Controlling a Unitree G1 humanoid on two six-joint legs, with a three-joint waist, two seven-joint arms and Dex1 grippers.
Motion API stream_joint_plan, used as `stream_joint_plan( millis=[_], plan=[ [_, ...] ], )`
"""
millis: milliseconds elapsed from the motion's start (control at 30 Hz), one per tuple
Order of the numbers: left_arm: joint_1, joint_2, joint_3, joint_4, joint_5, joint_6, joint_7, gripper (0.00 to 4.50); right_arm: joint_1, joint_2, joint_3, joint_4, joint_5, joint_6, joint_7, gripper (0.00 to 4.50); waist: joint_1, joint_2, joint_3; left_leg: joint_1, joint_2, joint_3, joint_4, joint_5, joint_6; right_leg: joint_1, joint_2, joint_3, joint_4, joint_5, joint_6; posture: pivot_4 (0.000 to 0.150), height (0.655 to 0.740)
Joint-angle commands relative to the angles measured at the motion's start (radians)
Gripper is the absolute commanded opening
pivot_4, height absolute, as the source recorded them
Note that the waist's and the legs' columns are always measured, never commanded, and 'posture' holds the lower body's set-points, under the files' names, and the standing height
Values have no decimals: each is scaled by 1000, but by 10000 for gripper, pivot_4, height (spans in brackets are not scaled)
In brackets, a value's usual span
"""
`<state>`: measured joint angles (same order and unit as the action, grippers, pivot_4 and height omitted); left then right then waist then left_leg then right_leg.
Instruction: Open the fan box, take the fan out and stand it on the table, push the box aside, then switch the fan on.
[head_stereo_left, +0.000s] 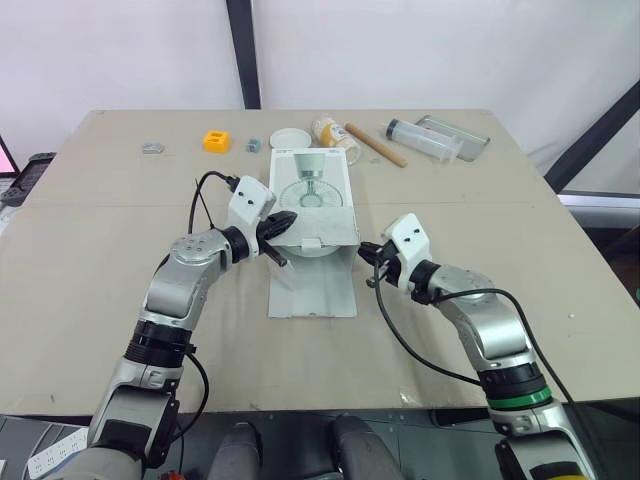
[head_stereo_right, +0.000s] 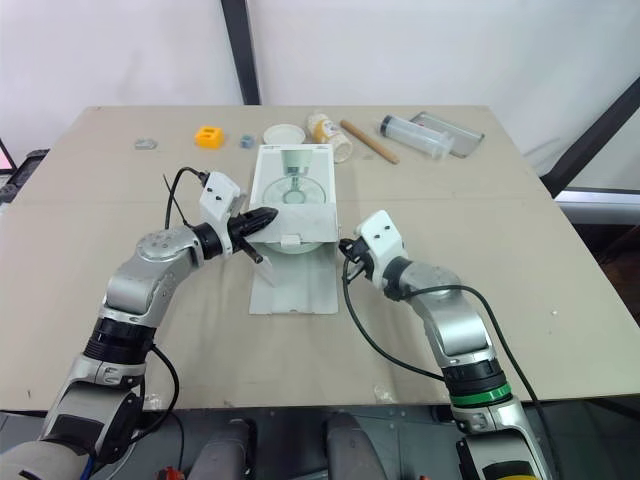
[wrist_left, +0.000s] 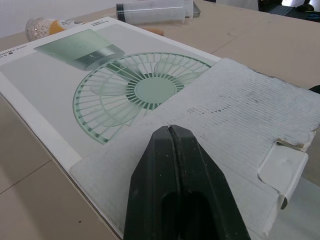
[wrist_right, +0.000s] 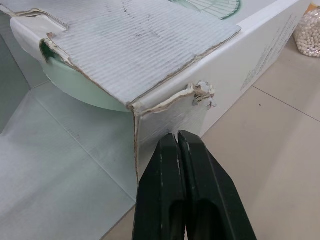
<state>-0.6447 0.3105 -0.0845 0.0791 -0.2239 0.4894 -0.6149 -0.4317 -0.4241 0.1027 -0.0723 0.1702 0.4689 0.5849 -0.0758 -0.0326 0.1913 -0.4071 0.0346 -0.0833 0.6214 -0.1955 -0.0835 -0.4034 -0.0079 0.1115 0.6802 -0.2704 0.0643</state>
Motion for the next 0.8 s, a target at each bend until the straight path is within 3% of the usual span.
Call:
stream_joint_plan(
  millis=[33,800],
  plan=[
    [7,-5,-16,-12,6,11,-1,0,-18,12,-9,-19,8,-29,7,386,0,0,0,0,0,0,0,0,0,0,0,0,0,0,0,1500,7400],
    [7,-7,-11,-14,11,9,-8,0,-65,72,-125,33,73,-58,-34,386,1,0,0,0,0,0,0,0,0,0,0,0,0,1,-2,1500,7400]
  ],
)
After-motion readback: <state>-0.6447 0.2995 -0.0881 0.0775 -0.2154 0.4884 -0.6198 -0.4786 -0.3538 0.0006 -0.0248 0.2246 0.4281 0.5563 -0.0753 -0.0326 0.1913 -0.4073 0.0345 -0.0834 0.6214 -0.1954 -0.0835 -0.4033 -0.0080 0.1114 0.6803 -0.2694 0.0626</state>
